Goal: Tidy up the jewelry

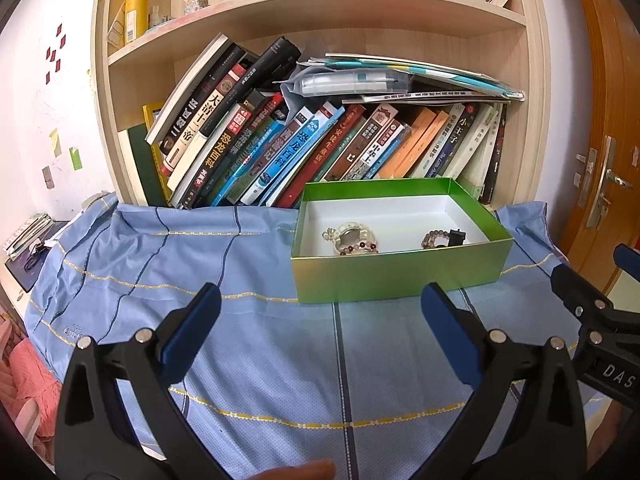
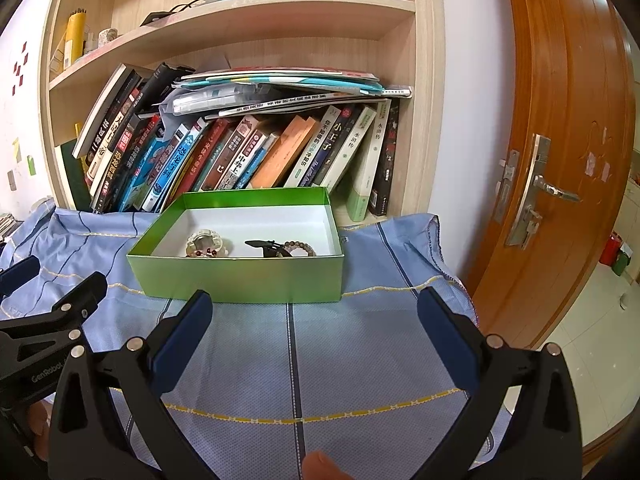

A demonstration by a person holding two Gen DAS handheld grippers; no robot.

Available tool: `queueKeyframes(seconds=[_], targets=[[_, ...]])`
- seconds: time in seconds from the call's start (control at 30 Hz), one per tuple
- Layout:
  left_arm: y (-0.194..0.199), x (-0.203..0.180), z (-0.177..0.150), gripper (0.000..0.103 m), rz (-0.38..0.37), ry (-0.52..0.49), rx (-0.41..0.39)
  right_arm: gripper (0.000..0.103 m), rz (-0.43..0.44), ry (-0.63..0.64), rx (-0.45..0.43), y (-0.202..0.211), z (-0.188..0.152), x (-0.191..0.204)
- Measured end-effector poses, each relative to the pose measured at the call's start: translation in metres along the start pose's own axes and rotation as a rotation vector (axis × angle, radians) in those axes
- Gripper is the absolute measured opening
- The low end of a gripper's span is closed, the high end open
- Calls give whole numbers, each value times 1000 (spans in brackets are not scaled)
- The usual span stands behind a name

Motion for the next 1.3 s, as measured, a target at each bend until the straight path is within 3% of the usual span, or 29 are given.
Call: queueKeyframes(seconds=[1.3], targets=[[-6, 3, -6, 99, 12, -3, 19, 100, 0, 2, 9, -3, -6, 3]])
Point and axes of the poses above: each gripper's, at about its wrist camera, not at the fingertips, and y roughly against the way its jaws point, x to its left, z to its top, the point moved 5 cm from there along -y, roughly the way its jaws point, and after that the axes turned 6 degrees about -z, right-handed, at the moved point
